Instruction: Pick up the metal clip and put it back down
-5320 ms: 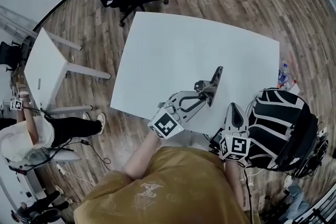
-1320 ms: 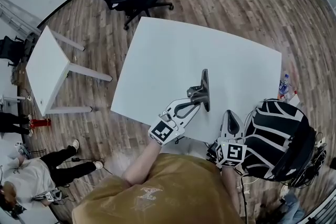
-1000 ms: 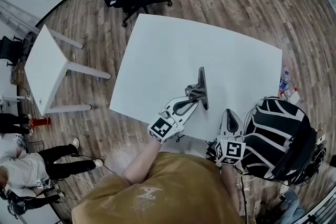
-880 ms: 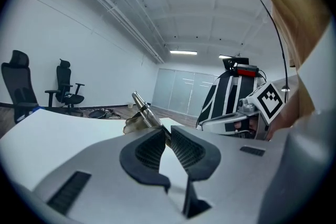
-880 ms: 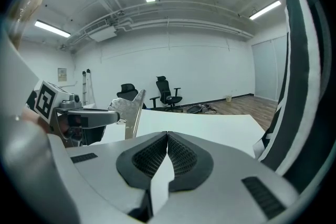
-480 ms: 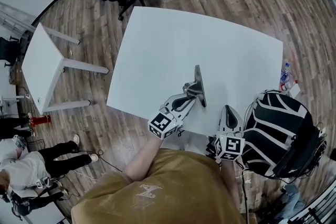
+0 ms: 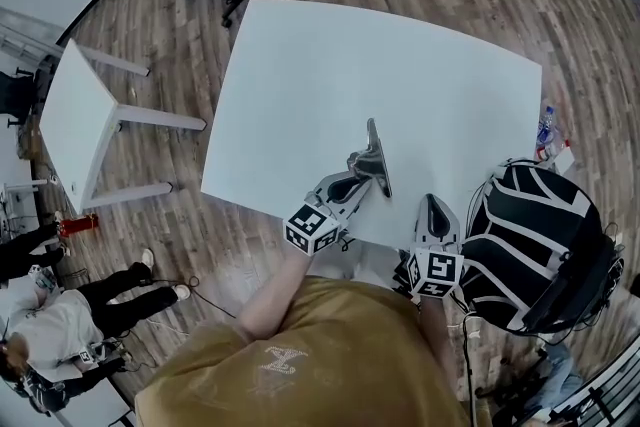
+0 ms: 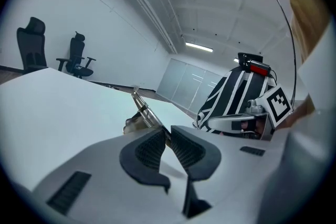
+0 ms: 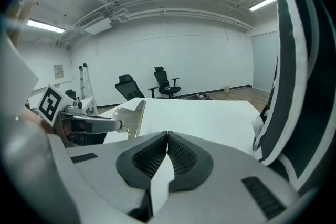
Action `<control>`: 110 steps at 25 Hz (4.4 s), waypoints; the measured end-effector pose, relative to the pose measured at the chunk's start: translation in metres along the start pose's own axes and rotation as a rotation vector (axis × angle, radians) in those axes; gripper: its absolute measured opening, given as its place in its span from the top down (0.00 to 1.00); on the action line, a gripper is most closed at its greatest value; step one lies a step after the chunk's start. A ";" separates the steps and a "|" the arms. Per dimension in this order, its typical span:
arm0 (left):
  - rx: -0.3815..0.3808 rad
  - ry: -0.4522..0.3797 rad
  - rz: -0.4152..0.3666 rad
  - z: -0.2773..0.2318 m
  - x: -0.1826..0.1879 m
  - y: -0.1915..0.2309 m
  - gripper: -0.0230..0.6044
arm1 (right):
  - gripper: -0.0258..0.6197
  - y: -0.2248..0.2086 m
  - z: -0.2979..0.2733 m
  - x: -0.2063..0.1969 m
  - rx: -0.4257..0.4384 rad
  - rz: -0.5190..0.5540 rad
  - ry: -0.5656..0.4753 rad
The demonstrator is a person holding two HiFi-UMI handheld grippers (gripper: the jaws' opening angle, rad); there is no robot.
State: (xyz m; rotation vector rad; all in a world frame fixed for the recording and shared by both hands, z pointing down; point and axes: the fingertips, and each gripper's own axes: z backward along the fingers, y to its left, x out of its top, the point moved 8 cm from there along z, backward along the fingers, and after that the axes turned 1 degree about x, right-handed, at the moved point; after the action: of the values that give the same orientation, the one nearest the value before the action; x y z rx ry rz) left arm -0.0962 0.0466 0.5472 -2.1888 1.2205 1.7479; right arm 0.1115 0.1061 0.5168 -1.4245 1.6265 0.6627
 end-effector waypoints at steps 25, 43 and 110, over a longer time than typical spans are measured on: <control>0.019 0.134 0.119 -0.010 -0.038 0.012 0.90 | 0.95 -0.009 -0.003 -0.023 -0.044 -0.054 0.082; 0.040 0.262 0.196 -0.021 -0.047 0.020 0.90 | 0.95 -0.010 -0.009 -0.027 -0.044 -0.089 0.101; 0.229 0.183 0.333 0.020 -0.031 0.015 0.95 | 0.95 -0.006 0.003 -0.001 -0.034 -0.032 0.031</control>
State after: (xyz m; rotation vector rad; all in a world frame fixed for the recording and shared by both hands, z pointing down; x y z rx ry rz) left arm -0.1220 0.0634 0.5727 -2.1447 1.8189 1.4340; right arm 0.1178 0.1077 0.5169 -1.4887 1.6203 0.6561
